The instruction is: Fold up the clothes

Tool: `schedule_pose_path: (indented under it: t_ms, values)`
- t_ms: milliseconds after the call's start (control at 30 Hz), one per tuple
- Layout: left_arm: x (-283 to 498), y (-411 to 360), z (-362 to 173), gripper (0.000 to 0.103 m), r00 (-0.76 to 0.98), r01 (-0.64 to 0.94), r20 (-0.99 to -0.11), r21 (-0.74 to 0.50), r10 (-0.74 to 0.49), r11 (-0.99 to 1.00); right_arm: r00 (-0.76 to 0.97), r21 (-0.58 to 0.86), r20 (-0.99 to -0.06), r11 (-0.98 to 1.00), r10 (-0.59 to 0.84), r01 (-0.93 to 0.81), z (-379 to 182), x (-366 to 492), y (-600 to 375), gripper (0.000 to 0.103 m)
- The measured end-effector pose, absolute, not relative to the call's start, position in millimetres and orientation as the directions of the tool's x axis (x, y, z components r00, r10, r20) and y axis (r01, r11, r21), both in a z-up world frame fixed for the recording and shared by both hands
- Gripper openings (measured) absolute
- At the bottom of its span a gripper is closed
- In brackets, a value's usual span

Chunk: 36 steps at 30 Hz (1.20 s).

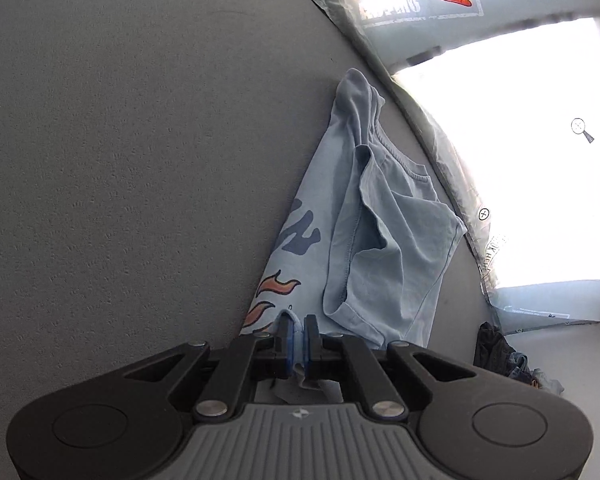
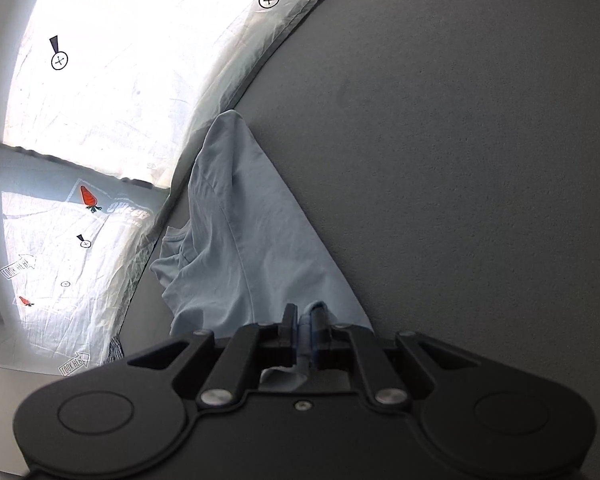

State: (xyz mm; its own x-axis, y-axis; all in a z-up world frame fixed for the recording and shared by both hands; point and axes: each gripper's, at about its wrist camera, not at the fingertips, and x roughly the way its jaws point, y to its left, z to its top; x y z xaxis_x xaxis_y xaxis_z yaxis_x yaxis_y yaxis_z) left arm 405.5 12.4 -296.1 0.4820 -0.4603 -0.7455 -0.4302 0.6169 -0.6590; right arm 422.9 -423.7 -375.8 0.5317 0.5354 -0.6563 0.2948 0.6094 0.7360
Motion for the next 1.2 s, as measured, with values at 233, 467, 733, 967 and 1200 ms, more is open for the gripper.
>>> schedule_pose_path:
  t_ms: [233, 467, 733, 967, 1200]
  values:
    - [400, 8, -293, 0.03, 0.495, -0.415, -0.763, -0.627, -0.415, 0.659, 0.647, 0.752, -0.605, 0.601, 0.465, 0.27, -352, 408, -437, 0.036]
    - [372, -10, -293, 0.036, 0.468, -0.383, -0.809, -0.548, -0.355, 0.744, 0.594, 0.482, -0.729, 0.871, 0.34, 0.094, -335, 384, -399, 0.036]
    - [336, -26, -297, 0.048, 0.447, -0.376, -0.833, -0.505, -0.326, 0.776, 0.578, 0.571, -0.729, 0.792, 0.367, 0.216, -357, 338, -405, 0.047]
    - [284, -21, -309, 0.062, 0.465, -0.483, -0.786, -0.61, -0.407, 0.628, 0.601, 0.687, -0.693, 0.618, 0.399, 0.382, -378, 280, -432, 0.061]
    - [255, -10, -318, 0.064, 0.554, -0.559, -0.698, -0.716, -0.455, 0.418, 0.611, 0.787, -0.616, 0.423, 0.496, 0.45, -401, 240, -438, 0.062]
